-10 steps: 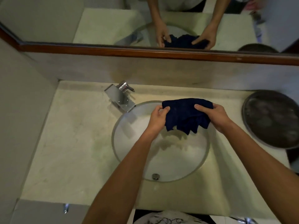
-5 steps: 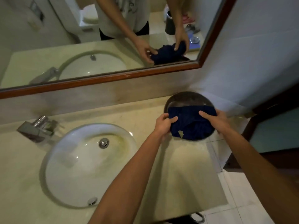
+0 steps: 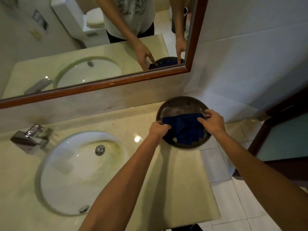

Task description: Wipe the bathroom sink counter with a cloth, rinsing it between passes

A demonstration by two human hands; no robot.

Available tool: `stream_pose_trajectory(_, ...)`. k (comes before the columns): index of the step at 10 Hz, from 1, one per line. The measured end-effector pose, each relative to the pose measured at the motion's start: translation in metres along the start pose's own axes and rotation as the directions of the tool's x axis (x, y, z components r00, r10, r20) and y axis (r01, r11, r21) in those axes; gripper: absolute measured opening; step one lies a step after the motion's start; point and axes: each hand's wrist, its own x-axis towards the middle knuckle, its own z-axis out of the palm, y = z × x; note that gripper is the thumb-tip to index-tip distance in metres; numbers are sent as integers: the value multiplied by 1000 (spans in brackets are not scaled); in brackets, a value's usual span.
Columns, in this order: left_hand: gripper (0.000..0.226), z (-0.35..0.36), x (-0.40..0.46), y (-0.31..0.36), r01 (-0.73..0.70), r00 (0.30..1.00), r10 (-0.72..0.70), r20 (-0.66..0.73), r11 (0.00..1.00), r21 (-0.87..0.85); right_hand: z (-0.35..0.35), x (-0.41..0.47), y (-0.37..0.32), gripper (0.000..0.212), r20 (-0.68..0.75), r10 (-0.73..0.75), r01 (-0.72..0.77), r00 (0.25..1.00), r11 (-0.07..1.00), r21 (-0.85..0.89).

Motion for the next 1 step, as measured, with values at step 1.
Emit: stream_pose_trajectory(1, 43, -36, -40, 13, -117, 993, 116, -11, 991, -62, -27, -21, -21, 37, -98, -43, 50, 994, 996, 74)
